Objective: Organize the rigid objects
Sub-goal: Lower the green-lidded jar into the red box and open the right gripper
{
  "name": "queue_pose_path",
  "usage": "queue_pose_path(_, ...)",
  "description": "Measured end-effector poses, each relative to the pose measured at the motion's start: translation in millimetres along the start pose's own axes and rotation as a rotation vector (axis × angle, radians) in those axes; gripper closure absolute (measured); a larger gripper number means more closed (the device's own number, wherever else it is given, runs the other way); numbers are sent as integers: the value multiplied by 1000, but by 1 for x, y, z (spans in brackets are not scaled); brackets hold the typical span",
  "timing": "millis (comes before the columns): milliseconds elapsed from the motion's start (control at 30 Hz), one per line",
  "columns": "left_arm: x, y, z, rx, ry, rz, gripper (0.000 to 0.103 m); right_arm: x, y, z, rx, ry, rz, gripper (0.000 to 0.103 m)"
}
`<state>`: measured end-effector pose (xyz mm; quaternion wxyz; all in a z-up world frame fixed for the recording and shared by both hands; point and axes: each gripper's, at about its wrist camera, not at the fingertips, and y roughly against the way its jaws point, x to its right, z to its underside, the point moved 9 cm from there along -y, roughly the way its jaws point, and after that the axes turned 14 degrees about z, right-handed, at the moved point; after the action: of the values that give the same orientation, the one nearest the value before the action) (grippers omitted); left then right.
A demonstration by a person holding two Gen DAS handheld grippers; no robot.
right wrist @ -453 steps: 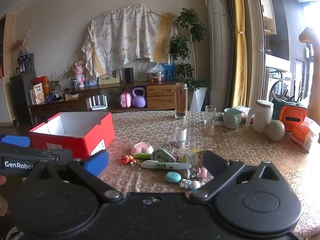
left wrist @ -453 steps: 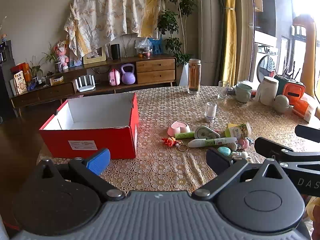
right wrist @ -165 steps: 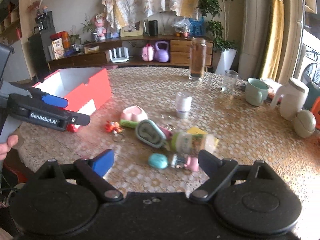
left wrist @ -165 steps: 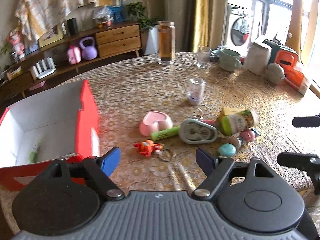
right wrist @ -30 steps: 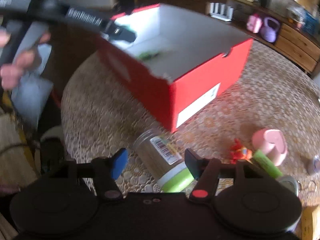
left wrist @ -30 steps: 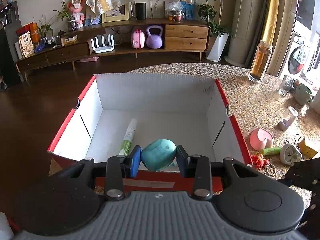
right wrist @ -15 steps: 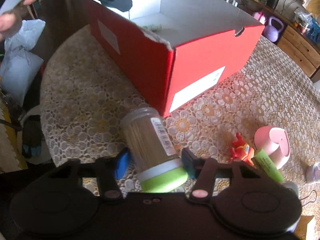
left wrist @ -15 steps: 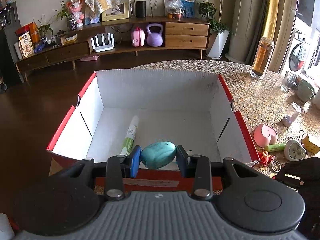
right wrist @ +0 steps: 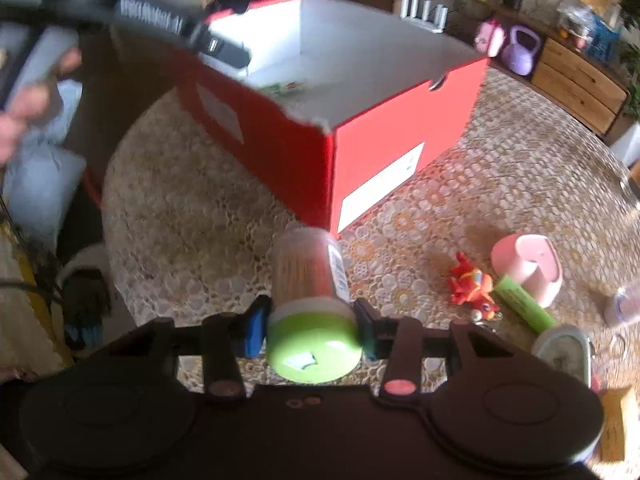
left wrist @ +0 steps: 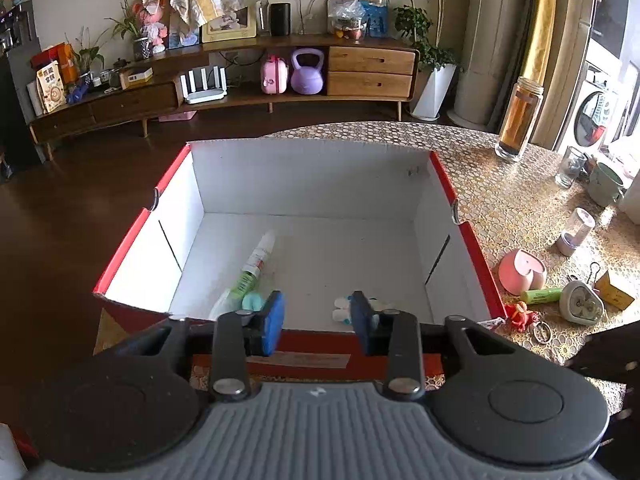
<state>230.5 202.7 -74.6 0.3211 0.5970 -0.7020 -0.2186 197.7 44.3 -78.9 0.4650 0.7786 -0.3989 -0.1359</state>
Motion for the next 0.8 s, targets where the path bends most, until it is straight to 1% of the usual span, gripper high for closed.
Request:
queue_pose_path(133, -10, 5, -1, 7, 14, -26, 70, 11, 29, -11, 48, -91, -45, 60)
queue_pose_path(267, -22, 7, -2, 8, 26, -51, 70, 19, 51, -31, 96, -136, -43, 60)
queue_pose_path(400, -30, 5, -4, 2, 31, -66, 70, 30, 68, -63, 146, -197, -65, 60)
queue_pose_path(500, -35, 4, -6, -1, 28, -73, 70, 39, 75, -95, 196, -215, -52, 60)
queue_pose_path(633, -40, 3, -9, 3, 29, -75, 70, 47, 69, -133, 227, -229, -26, 60)
queue_pose_path(800, -47, -4, -15, 1, 23, -77, 70, 44, 37, -165, 225, -228, -16, 60)
